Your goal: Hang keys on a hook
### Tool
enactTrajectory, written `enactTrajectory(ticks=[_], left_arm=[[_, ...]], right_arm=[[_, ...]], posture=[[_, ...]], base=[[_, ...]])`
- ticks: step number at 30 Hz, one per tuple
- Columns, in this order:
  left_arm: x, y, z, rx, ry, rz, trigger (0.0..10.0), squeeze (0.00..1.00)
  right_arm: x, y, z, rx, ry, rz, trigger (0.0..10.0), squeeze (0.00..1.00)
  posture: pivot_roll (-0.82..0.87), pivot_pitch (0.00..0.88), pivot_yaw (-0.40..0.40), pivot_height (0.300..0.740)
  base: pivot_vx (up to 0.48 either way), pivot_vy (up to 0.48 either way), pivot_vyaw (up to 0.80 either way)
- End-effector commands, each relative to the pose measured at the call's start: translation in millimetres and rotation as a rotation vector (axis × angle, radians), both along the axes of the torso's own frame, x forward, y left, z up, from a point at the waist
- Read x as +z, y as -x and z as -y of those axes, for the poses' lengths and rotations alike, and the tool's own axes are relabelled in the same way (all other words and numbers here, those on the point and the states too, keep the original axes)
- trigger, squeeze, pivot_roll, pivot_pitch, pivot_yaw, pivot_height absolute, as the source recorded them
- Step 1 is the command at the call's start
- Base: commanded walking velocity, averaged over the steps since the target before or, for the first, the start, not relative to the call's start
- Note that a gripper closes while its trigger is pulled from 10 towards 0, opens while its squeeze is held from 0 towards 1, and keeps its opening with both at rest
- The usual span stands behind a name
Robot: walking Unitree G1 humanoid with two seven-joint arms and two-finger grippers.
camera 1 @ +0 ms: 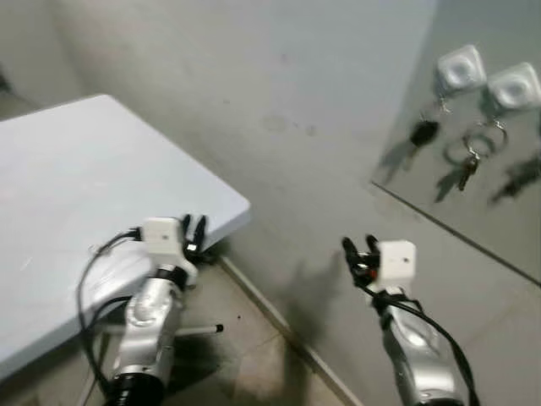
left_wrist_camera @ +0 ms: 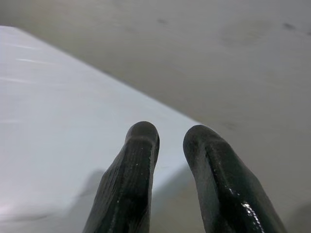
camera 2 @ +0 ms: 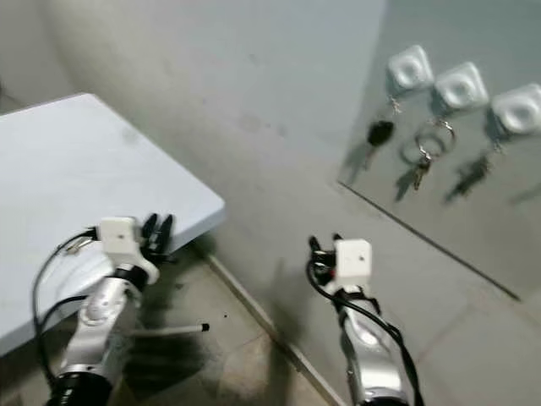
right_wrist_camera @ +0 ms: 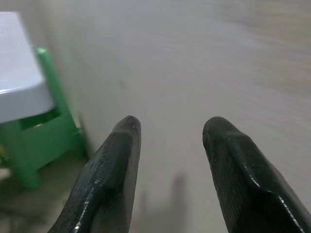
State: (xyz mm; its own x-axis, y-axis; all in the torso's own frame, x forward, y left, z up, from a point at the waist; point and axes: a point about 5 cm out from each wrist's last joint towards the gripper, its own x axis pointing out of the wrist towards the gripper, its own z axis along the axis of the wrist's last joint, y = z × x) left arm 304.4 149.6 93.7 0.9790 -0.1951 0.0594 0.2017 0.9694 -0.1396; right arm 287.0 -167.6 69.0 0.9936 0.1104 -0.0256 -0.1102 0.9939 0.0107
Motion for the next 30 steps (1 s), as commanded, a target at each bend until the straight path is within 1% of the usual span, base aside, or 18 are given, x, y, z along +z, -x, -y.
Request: enactTrajectory(ticks=[1,5,9,17,30], left_arm=[[5.2,1.8,-9.2,0.016,0.002,0.026,10.0,0.00],[6.3,5.7,-6.1,-0.023,0.016,0.036,10.0,0.00],[4.7,6.8,-6.0,-0.021,0.007,0.031,10.0,0.00],[4.2,10.4,-5.2,-0.039,0.019,0.031,10.0,0.00],[0.9,15.2,-5.5,-0.028,0.015,0.030,10.0,0.00]], right_arm=[[8.5,-3.8,-11.9,0.041,-0.008,0.030,10.0,0.00],[16.3,-5.5,-13.6,0.067,-0.001,0.055,10.0,0.00],[18.1,-6.2,-13.6,0.076,0.000,0.061,10.0,0.00],[20.2,-5.2,-15.3,0.116,0.020,0.063,10.0,0.00],[22.0,-3.8,-13.2,0.122,0.040,0.074,10.0,0.00]], posture=[[-0.05,0.000,-0.055,0.740],[-0.05,0.000,-0.057,0.740],[-0.05,0.000,-0.059,0.740],[-0.04,0.000,-0.064,0.740],[-0.04,0.000,-0.074,0.740]], base=[[0.000,0.000,0.80],[0.000,0.000,0.80],[0.000,0.000,0.80],[0.000,0.000,0.80],[0.000,0.000,0.80]])
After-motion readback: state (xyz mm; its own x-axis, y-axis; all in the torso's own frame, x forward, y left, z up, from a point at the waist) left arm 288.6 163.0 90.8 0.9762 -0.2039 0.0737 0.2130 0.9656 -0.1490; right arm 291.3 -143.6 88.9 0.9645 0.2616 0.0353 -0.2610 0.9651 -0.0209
